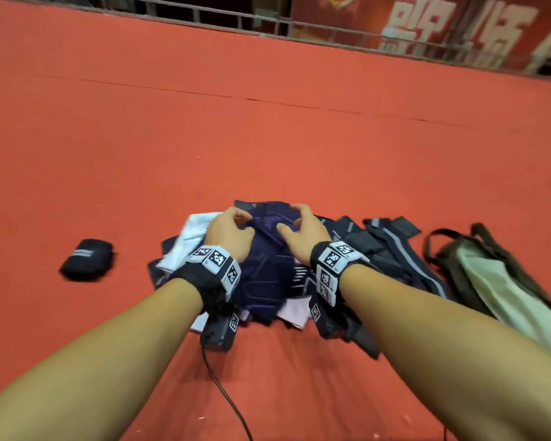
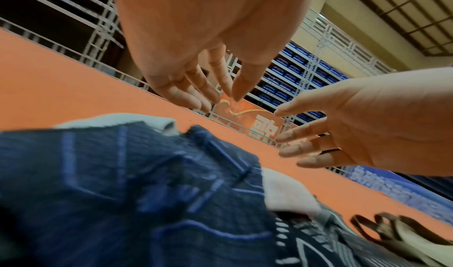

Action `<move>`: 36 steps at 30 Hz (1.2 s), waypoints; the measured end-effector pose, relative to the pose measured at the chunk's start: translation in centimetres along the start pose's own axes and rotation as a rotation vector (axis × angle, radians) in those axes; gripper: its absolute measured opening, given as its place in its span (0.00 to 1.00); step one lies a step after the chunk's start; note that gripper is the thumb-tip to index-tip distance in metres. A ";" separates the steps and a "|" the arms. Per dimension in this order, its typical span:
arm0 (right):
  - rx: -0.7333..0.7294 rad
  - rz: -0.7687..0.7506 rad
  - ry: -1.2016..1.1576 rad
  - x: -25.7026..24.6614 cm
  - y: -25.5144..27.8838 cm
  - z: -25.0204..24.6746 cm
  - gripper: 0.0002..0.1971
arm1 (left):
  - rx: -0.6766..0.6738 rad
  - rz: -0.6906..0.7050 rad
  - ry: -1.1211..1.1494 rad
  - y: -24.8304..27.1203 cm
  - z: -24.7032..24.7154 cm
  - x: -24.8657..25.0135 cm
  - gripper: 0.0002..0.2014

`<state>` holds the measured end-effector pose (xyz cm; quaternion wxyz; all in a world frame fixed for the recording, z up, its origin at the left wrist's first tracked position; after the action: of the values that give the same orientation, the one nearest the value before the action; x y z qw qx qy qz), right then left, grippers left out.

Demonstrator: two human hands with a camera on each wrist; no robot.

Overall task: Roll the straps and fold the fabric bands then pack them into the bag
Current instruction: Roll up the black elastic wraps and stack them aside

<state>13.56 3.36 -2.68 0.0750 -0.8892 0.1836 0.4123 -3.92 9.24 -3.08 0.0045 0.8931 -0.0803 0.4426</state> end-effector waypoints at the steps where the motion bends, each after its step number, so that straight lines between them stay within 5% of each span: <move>1: 0.007 0.029 0.007 1.5 0.2 -1.7 0.30 | -0.039 0.023 0.001 0.4 1.8 1.3 0.10; 10: 0.094 0.268 -0.003 14.9 2.4 -11.5 0.23 | -0.293 0.124 -0.027 4.2 16.5 7.9 0.11; 14: 0.086 0.313 -0.077 18.4 2.4 -10.5 0.21 | -0.213 0.112 -0.133 4.8 18.4 8.1 0.18; 22: 0.046 0.391 -0.302 19.4 -1.0 -5.0 0.30 | -0.337 0.102 -0.118 3.8 19.4 5.8 0.19; 27: 0.167 0.488 -0.636 19.1 -2.3 -4.5 0.22 | -0.366 0.072 -0.025 3.7 19.2 5.2 0.17; 32: 0.276 0.421 -0.623 16.9 -1.6 -6.6 0.05 | -0.324 0.009 0.129 4.8 18.1 5.6 0.20; 36: 0.316 0.336 -0.614 14.6 0.6 -8.5 0.13 | -0.348 -0.161 0.344 5.7 16.9 6.5 0.24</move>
<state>27.96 -3.43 -8.29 0.1939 -0.6594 0.3568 0.6327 12.42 1.37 -8.60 0.2070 0.7939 -0.0819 0.5658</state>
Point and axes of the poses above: each hand's wrist, its own y-axis away from the middle knuckle, its own z-axis out of the palm, x = y × z, the point moved 5 cm from there along -y, towards the middle knuckle, and after that the axes turned 6 degrees about -y, right-handed, at the moved point
